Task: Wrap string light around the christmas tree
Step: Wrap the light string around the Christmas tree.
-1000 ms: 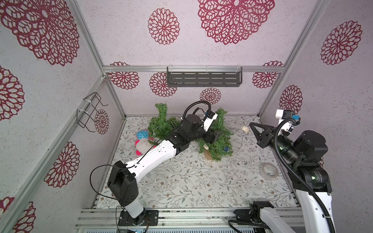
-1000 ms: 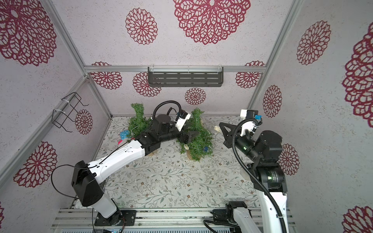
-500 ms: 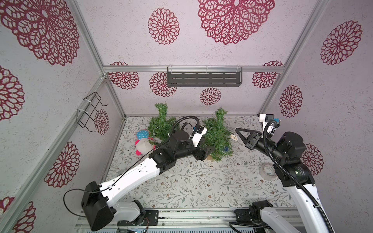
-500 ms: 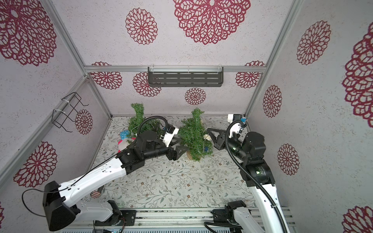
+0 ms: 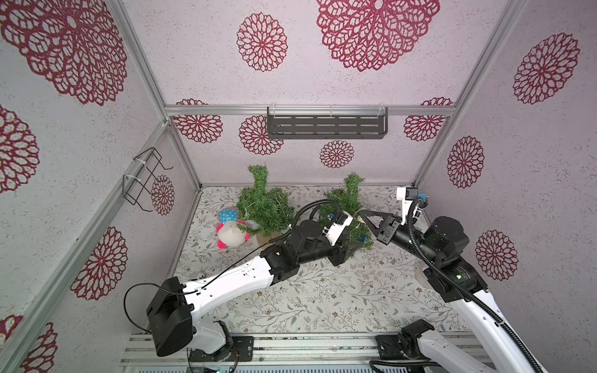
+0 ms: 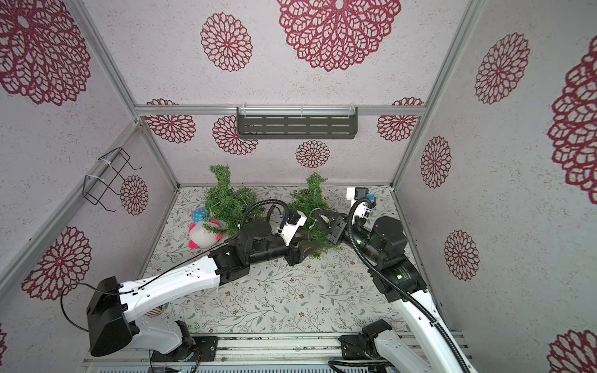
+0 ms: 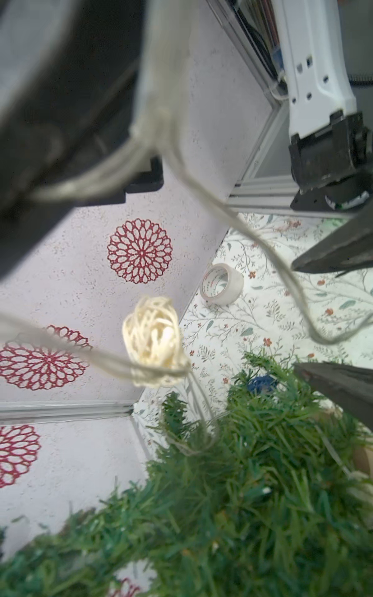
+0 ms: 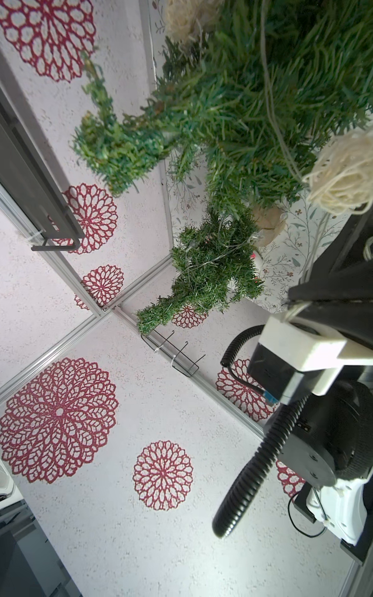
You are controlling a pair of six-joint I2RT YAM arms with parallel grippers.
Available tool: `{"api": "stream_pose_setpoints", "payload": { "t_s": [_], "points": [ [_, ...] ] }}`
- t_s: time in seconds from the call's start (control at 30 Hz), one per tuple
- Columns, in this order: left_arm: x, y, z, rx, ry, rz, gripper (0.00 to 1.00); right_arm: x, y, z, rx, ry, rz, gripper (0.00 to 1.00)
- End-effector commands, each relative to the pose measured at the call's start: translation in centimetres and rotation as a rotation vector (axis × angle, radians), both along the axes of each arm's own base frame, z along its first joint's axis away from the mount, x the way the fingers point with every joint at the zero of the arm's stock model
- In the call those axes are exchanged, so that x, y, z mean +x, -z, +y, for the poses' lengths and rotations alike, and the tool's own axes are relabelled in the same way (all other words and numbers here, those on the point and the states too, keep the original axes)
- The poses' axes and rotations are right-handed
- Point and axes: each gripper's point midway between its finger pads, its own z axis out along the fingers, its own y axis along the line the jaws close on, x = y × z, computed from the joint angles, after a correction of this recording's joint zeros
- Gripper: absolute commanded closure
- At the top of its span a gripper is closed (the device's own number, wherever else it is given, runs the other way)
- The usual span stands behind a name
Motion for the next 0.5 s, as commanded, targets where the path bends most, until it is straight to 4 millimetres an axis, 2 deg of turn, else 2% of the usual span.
{"api": "stream_pose_setpoints", "payload": {
  "t_s": [0.0,0.03,0.1,0.17,0.23,0.3,0.4,0.47],
  "points": [
    [0.9,-2.2,0.4,-0.053,-0.041,-0.033,0.86,0.3,-1.6,0.1,0.043,0.01,-0.049,1.0],
    [0.8,-1.9,1.1,-0.046,-0.054,-0.014,0.97,0.5,-1.6,0.1,0.041,0.015,-0.053,1.0],
    [0.3,-1.2,3.0,-0.026,-0.097,0.02,1.0,0.8,-1.4,0.1,0.031,0.025,-0.058,1.0],
    [-0.1,-0.4,5.7,0.0,-0.174,0.057,1.0,1.1,-0.9,0.3,0.011,0.023,-0.063,0.81],
    [-0.4,0.1,9.3,0.048,-0.271,0.095,1.0,1.2,-0.5,0.5,-0.039,0.017,-0.075,0.5],
    [-0.3,0.5,12.7,0.095,-0.365,0.14,1.0,1.5,-0.4,-0.2,-0.119,0.057,-0.102,0.39],
    [0.7,0.4,17.2,0.152,-0.493,0.203,1.0,2.7,-0.5,-2.3,-0.24,0.166,-0.127,0.34],
    [1.3,-0.3,18.5,0.177,-0.515,0.206,1.0,3.7,-0.8,-3.7,-0.294,0.232,-0.134,0.33]
  ]
}}
